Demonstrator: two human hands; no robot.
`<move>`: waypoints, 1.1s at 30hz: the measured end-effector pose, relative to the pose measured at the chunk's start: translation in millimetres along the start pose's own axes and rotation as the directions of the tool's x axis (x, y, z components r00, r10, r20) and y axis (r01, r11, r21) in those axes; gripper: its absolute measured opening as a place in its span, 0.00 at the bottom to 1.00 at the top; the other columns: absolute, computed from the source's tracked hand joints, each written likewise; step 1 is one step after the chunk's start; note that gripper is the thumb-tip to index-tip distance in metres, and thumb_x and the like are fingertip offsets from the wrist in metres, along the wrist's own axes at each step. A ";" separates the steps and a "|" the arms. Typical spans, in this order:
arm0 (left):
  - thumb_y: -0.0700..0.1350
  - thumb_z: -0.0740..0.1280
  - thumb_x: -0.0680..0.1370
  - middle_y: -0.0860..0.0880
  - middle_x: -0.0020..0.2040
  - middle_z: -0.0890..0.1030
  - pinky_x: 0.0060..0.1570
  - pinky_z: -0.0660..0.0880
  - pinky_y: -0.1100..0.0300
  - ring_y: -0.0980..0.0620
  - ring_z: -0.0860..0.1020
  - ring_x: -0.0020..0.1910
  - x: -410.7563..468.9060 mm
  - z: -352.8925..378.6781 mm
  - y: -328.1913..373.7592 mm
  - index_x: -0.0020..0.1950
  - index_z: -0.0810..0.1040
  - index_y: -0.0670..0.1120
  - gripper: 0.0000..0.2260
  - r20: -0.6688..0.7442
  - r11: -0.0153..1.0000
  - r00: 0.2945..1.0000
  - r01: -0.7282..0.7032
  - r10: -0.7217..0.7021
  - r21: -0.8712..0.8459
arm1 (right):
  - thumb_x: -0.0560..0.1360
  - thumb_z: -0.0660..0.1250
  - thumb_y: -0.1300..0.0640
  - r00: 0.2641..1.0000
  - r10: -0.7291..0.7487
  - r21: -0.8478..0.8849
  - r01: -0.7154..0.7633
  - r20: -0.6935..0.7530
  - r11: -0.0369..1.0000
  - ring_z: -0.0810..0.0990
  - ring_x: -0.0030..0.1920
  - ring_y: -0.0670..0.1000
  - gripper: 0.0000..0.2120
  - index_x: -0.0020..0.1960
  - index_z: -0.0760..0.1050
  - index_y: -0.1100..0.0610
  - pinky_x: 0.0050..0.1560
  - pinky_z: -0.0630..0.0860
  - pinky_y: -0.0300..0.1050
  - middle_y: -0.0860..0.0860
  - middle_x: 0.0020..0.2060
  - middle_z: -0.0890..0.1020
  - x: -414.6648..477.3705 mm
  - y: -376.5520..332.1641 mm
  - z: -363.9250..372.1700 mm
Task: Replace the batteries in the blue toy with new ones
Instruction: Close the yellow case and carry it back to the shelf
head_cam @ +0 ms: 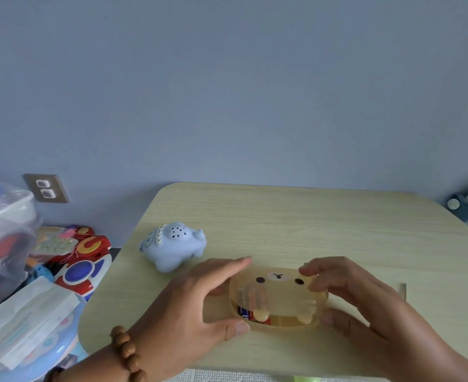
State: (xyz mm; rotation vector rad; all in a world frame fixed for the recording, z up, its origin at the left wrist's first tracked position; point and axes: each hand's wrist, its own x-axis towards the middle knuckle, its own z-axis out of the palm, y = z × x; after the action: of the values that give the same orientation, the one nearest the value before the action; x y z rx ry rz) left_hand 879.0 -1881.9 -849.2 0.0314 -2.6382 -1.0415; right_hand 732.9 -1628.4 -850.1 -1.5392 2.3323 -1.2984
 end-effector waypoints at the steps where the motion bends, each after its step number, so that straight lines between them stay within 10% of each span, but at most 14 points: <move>1: 0.49 0.81 0.68 0.76 0.66 0.70 0.61 0.64 0.79 0.72 0.70 0.66 0.7 -0.8 -0.3 0.66 0.72 0.70 0.33 0.012 1.000 1.000 -0.011 0.011 -0.001 | 0.74 0.72 0.63 1.000 -0.016 -0.053 0.016 0.005 0.998 0.80 0.66 0.49 0.19 0.58 0.77 0.42 0.64 0.78 0.41 0.44 0.66 0.77 -1.0 0.7 -0.6; 9: 0.49 0.82 0.67 0.75 0.65 0.73 0.62 0.64 0.79 0.72 0.71 0.66 2.5 -2.5 0.4 0.63 0.77 0.66 0.28 0.018 1.000 1.000 -0.015 0.015 0.005 | 0.69 0.70 0.29 0.993 0.115 0.027 -0.114 -0.032 0.993 0.78 0.67 0.43 0.17 0.51 0.83 0.37 0.63 0.75 0.36 0.38 0.64 0.77 5.3 -13.4 5.9; 28: 0.67 0.74 0.65 0.68 0.56 0.81 0.57 0.75 0.69 0.66 0.79 0.56 8.2 -2.5 5.8 0.59 0.79 0.65 0.23 0.041 0.993 0.996 0.081 -0.078 -0.085 | 0.76 0.64 0.35 0.981 0.156 -0.143 -0.140 0.111 0.980 0.78 0.62 0.34 0.18 0.66 0.73 0.27 0.63 0.76 0.37 0.28 0.70 0.69 5.2 -27.8 10.7; 33: 0.67 0.67 0.72 0.61 0.52 0.82 0.52 0.75 0.69 0.61 0.81 0.52 6.4 -2.0 10.1 0.60 0.77 0.63 0.19 0.040 0.994 0.998 0.045 -0.041 -0.097 | 0.63 0.75 0.32 0.980 0.121 -0.274 -0.075 0.157 0.959 0.69 0.71 0.32 0.40 0.71 0.62 0.24 0.60 0.78 0.37 0.28 0.76 0.57 -0.4 -28.1 11.6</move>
State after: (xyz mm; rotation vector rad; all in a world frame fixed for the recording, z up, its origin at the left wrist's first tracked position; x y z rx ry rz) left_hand 874.4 -1876.6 -839.3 0.0475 -2.6272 -1.1950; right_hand 759.0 -1639.3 -839.0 -1.5091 2.5140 -0.8189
